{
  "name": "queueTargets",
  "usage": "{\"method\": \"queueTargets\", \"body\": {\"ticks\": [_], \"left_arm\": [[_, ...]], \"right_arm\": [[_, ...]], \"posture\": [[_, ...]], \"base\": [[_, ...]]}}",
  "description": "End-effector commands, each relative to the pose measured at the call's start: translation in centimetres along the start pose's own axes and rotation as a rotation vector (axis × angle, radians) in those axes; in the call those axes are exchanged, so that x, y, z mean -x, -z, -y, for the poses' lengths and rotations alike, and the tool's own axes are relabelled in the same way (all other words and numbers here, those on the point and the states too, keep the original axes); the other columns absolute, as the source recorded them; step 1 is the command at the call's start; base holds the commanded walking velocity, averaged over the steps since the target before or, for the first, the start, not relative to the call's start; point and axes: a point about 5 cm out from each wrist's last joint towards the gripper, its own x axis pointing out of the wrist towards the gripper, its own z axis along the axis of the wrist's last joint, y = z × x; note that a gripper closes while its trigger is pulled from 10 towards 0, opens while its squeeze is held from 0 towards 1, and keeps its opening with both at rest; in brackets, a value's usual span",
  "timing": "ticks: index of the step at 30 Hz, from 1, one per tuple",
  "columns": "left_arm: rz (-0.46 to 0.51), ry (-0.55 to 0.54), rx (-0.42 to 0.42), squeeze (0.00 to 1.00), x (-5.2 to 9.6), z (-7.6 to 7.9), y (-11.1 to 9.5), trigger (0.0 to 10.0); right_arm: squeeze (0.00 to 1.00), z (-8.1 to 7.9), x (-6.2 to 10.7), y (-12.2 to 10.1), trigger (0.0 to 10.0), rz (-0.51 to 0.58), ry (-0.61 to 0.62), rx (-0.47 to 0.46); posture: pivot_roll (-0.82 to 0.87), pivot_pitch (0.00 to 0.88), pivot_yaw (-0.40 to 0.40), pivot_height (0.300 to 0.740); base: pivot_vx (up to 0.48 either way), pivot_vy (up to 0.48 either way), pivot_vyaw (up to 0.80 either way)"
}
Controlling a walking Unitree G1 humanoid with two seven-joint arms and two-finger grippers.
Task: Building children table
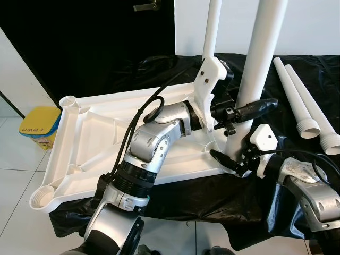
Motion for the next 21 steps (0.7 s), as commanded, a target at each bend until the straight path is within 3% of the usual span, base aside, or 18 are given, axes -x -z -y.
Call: {"method": "queueTargets", "body": {"ticks": [1, 2, 8, 18, 19, 20, 21], "left_arm": [[0.024, 0.086, -0.023, 0.0, -0.8, 1.0, -1.0, 10.0], [0.022, 0.048, -0.026, 0.0, -1.0, 0.8, -1.0, 10.0], [0.021, -0.039, -0.012, 0.0, -1.4, 0.2, -1.1, 10.0], [0.037, -0.062, -0.013, 0.0, -2.0, 0.3, -1.7, 10.0], [0.04, -0.061, -0.015, 0.0, -2.0, 0.4, -1.8, 10.0], [0.04, -0.061, -0.015, 0.0, -2.0, 0.4, -1.8, 10.0], [0.042, -0.061, -0.018, 0.0, -2.1, 0.4, -1.8, 10.0]], "right_arm": [[1.0, -0.1, -0.2, -0.4, 10.0, 0.022, 0.025, -0.016], [0.0, -0.4, -0.2, -0.5, 10.0, 0.03, 0.043, -0.023], [0.0, -1.4, -0.8, -0.9, 10.0, 0.066, 0.106, -0.037], [0.0, -2.4, -2.2, -0.8, 10.0, 0.067, 0.224, -0.049], [0.0, -2.4, -2.3, -0.8, 1.8, 0.07, 0.239, -0.06], [0.0, -2.4, -2.3, -0.8, 1.8, 0.07, 0.239, -0.06], [0.0, -2.3, -2.3, -0.7, 0.0, 0.067, 0.258, -0.073]], "posture": [[-0.25, 0.055, 0.03, 0.74], [-0.25, 0.054, 0.03, 0.74], [-0.25, 0.05, 0.032, 0.74], [-0.25, 0.047, 0.038, 0.74], [-0.26, 0.047, 0.042, 0.74], [-0.26, 0.047, 0.042, 0.74], [-0.26, 0.046, 0.043, 0.74]], "base": [[0.0, 0.0, 0.0], [0.0, 0.0, 0.0], [0.0, 0.0, 0.0], [0.0, 0.0, 0.0], [0.0, 0.0, 0.0], [0.0, 0.0, 0.0], [0.0, 0.0, 0.0]]}}
